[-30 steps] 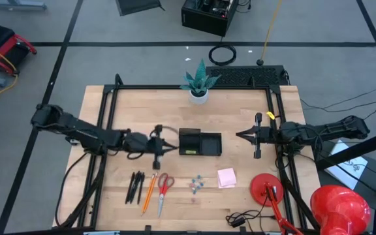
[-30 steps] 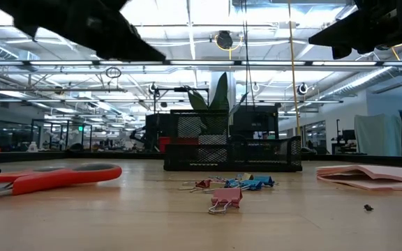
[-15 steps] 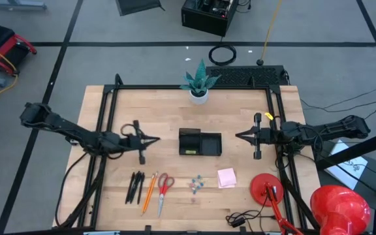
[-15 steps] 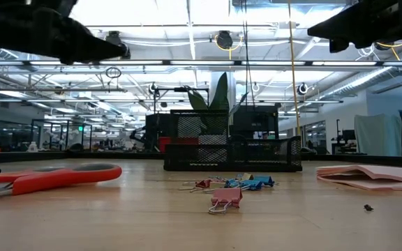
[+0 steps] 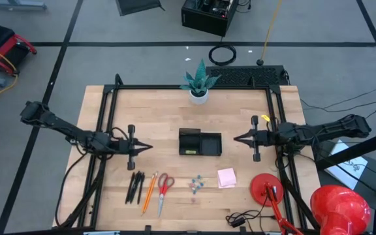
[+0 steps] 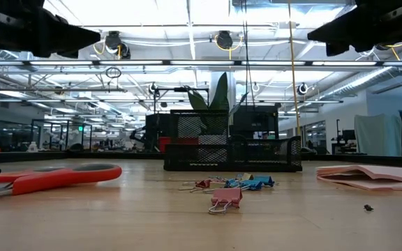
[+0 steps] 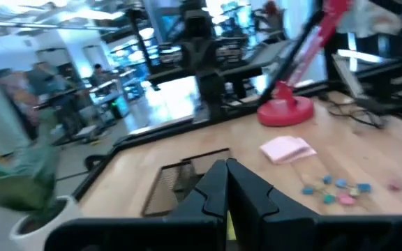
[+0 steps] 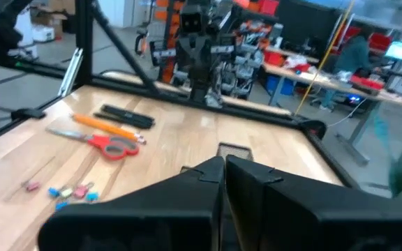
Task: Pick and place office supplies into organizer
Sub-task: Put the pink sticky notes into the desk organizer
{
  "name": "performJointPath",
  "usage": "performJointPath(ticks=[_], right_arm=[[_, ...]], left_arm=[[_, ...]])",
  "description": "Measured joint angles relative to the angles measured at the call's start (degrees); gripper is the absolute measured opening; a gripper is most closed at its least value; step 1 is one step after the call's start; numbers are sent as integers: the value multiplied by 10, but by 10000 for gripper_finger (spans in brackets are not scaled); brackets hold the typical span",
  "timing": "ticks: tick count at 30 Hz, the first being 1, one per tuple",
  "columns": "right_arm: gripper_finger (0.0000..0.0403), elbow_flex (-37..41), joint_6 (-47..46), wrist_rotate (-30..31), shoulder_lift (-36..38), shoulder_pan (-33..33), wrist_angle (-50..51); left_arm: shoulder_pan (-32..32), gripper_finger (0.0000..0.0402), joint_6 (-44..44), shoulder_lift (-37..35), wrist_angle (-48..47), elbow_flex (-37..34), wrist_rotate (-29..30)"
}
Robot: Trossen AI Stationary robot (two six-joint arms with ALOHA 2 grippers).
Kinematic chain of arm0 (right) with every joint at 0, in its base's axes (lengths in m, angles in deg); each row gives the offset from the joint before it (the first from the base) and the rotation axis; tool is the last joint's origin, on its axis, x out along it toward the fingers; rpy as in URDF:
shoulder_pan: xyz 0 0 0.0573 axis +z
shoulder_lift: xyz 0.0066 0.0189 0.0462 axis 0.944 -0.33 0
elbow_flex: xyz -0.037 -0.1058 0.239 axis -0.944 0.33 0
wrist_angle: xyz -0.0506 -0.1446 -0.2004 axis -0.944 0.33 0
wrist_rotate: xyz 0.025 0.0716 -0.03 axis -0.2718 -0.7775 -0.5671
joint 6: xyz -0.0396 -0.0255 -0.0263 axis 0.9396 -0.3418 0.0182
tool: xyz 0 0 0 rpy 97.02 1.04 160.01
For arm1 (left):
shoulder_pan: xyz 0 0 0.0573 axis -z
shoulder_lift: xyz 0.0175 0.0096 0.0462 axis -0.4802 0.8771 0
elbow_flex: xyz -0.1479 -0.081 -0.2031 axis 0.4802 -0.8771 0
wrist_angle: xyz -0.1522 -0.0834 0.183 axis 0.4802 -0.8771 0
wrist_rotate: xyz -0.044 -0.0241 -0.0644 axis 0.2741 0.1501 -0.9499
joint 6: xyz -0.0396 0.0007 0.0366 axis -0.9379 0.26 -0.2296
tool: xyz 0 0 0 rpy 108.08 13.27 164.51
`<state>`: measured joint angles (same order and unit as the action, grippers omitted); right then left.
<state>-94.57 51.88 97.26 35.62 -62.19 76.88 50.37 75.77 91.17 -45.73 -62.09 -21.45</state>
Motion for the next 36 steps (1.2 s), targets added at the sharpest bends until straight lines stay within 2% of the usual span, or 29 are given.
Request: performJointPath(ticks=[7, 13, 19, 24, 30, 36], right_arm=[[9, 0, -40, -110, -50, 1, -18], [31, 0, -112, -112, -104, 29, -77], [97, -5, -113, -42, -150, 92, -125], [169, -64, -88, -37, -194, 157, -171], [238, -135, -21, 46, -272, 230, -123], [262, -204, -41, 125, -338, 269, -53]], left_arm=[[0, 14, 9, 4, 0, 0, 0], [0, 15, 9, 4, 1, 0, 2], [0, 15, 2, 4, 1, 0, 2], [0, 15, 12, 4, 5, 0, 3], [-12, 15, 11, 4, 9, 0, 3], [-18, 15, -3, 4, 9, 0, 3]])
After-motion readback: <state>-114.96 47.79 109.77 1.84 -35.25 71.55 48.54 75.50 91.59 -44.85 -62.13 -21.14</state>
